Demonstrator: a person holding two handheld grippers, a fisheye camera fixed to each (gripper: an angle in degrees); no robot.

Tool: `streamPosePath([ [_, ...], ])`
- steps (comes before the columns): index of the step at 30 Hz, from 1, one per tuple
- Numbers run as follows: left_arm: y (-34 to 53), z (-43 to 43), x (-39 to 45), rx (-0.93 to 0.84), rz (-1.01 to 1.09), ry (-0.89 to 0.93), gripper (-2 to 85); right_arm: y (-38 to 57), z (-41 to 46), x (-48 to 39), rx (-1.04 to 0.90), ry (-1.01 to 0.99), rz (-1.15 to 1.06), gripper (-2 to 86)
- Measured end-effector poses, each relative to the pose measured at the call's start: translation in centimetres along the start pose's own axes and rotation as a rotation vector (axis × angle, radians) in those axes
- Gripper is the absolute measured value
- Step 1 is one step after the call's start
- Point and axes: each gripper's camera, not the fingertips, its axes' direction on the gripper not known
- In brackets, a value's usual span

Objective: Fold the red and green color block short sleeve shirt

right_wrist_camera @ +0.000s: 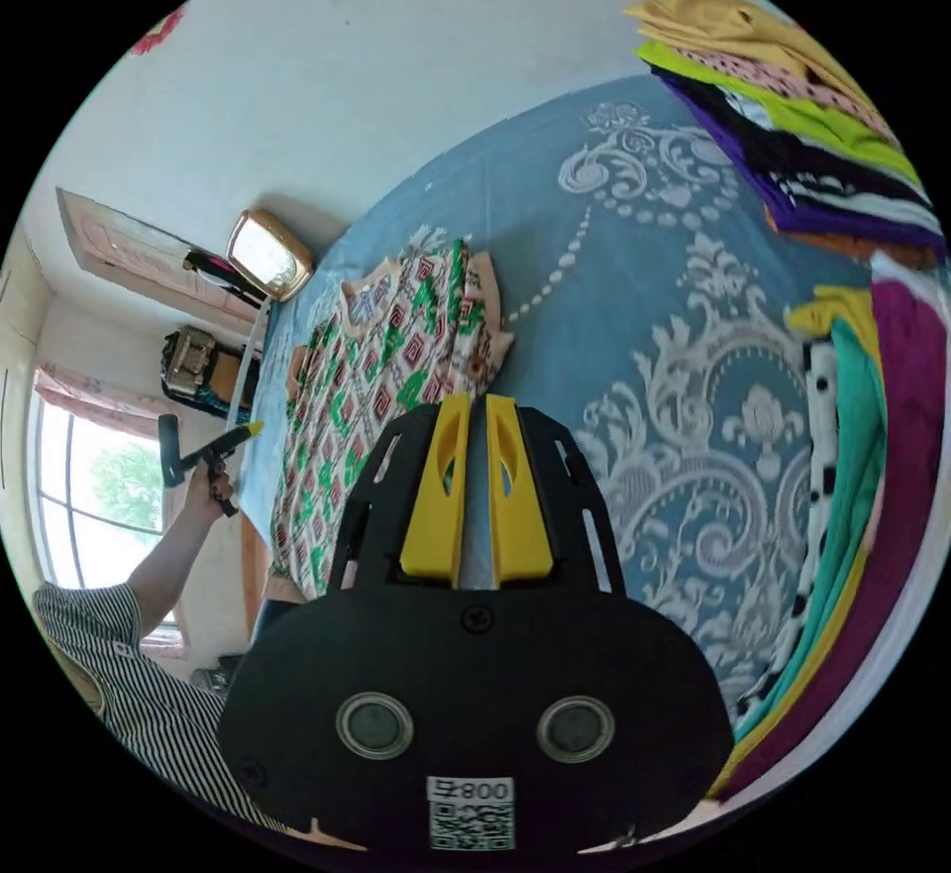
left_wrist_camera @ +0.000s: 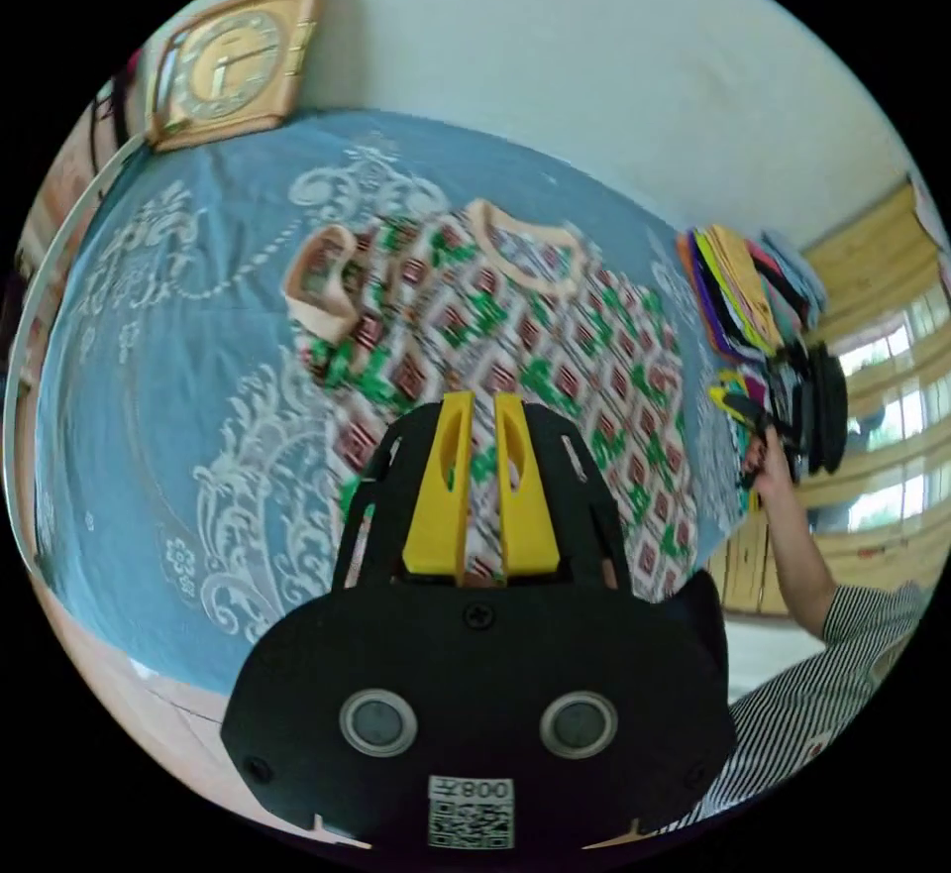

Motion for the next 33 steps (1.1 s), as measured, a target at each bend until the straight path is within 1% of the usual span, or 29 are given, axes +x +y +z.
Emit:
streamPosePath([
  [2,-3.3,0.2,-3.0,0.043,-0.101,-0.040,5.8,-2.7,1.4,-0.8,-0.001,0.060,-0.037,3.9],
  [6,-7.4,1.0,-5.1,0.047,-0.141,-0.103,7.0,-5.5,3.1,-1.7,0.016,0.138,-0.057,4.4],
  [9,-9.9,2.3,-6.2,0.009,-0.156,-0.137,6.2,-7.3,5.3,-2.7,-0.009,0.183,-0.083,4.4],
  [12,-11.7,3.7,-7.0,-0.073,-0.172,-0.184,3.3,-8.6,8.3,-3.2,-0.094,0.241,-0.099,3.6],
  [13,-12.3,3.8,-7.2,-0.084,-0.166,-0.190,2.3,-8.9,8.6,-3.5,-0.075,0.262,-0.111,2.5],
  [14,-12.8,3.4,-7.4,-0.068,-0.161,-0.178,1.6,-9.3,8.9,-3.8,-0.084,0.289,-0.117,1.7],
  [18,-14.2,1.6,-8.2,-0.019,-0.153,-0.140,0.5,-10.6,9.0,-4.3,-0.121,0.296,-0.125,0.4],
  [22,-15.0,-2.4,-10.2,0.106,-0.193,-0.089,0.2,-10.7,6.1,-5.8,-0.042,0.371,-0.149,0.1],
  [25,-15.2,-4.5,-12.5,0.159,-0.249,-0.061,0.2,-10.3,3.2,-5.9,0.031,0.362,-0.132,0.0],
  [28,-15.1,-4.9,-14.9,0.165,-0.330,-0.062,0.2,-9.9,2.5,-5.0,0.033,0.361,-0.093,0.0],
  [31,-14.7,-3.7,-16.9,0.105,-0.423,-0.074,0.2,-9.7,4.3,-3.1,-0.019,0.371,-0.005,0.0],
  [33,-14.5,-3.5,-17.4,0.127,-0.440,-0.007,0.2,-9.7,5.1,-1.9,-0.041,0.334,0.060,0.1],
])
